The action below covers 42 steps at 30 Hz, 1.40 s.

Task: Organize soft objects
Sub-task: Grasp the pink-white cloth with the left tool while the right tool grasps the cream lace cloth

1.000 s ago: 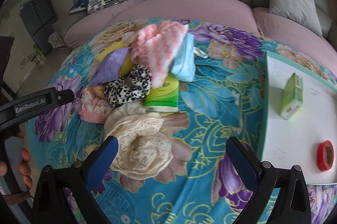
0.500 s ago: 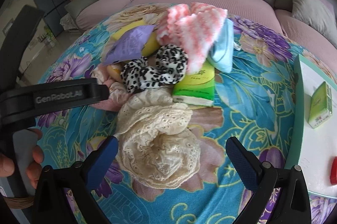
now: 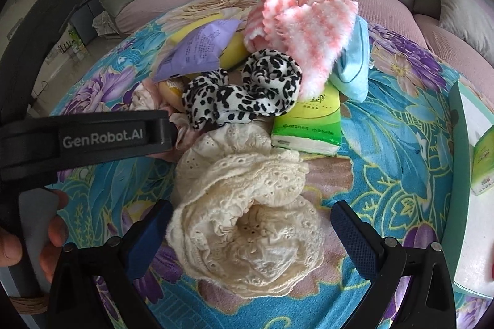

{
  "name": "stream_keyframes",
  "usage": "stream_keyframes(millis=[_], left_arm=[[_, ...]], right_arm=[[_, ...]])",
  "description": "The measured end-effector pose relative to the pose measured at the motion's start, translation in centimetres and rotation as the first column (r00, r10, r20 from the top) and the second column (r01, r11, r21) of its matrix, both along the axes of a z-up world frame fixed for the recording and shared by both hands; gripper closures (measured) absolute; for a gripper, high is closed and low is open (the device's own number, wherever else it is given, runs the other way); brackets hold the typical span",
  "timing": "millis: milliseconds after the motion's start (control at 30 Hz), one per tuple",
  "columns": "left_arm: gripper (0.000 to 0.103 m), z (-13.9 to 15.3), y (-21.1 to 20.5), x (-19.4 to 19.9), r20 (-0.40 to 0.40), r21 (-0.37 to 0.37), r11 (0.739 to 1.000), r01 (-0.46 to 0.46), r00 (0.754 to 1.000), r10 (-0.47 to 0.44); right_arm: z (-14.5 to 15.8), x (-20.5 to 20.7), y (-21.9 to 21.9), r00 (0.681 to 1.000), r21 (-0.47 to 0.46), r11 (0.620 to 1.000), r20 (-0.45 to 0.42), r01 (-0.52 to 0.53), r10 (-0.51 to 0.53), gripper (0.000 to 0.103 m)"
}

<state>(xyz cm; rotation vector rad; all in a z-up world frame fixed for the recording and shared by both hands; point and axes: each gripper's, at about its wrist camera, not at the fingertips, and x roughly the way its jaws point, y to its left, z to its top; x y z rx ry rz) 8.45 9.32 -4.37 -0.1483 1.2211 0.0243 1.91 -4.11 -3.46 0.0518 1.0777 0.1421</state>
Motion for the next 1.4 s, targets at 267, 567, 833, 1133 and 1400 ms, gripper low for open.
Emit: stream_keyframes(millis=[267, 567, 833, 1133, 1400], left_arm=[[0.028, -0.3, -1.5, 0.7, 0.006, -0.008, 0.999, 0.036, 0.999, -0.036], [0.07, -0.2, -2.1, 0.7, 0.01, -0.105, 0.991, 0.078, 0.997, -0.077], [0.086, 0.5, -3.2, -0.1, 0.027, -0.13, 0.986, 0.102, 0.995, -0.1], [0.09, 2.6, -2.5, -0.9, 0.075, -0.128, 0.987, 0.095, 0.993, -0.086], [0.09, 4.7, -1.9, -2.0, 0.122, -0.139, 0.986, 0.091, 0.99, -0.075]], right_arm=[[0.1, -0.1, -1.6, 0.999, 0.02, 0.998, 0.002, 0.053, -0.053, 0.005], [0.7, -0.9, -2.7, 0.998, 0.054, 0.997, 0.01, 0.063, -0.064, 0.039], [0.7, -0.7, -2.4, 0.998, 0.077, 0.995, 0.016, 0.067, -0.069, 0.065], [1.3, -1.0, -2.6, 0.997, 0.102, 0.993, 0.036, 0.058, -0.062, 0.072], [2.2, -1.3, -3.1, 0.996, 0.137, 0.989, 0.061, 0.056, -0.065, 0.076]])
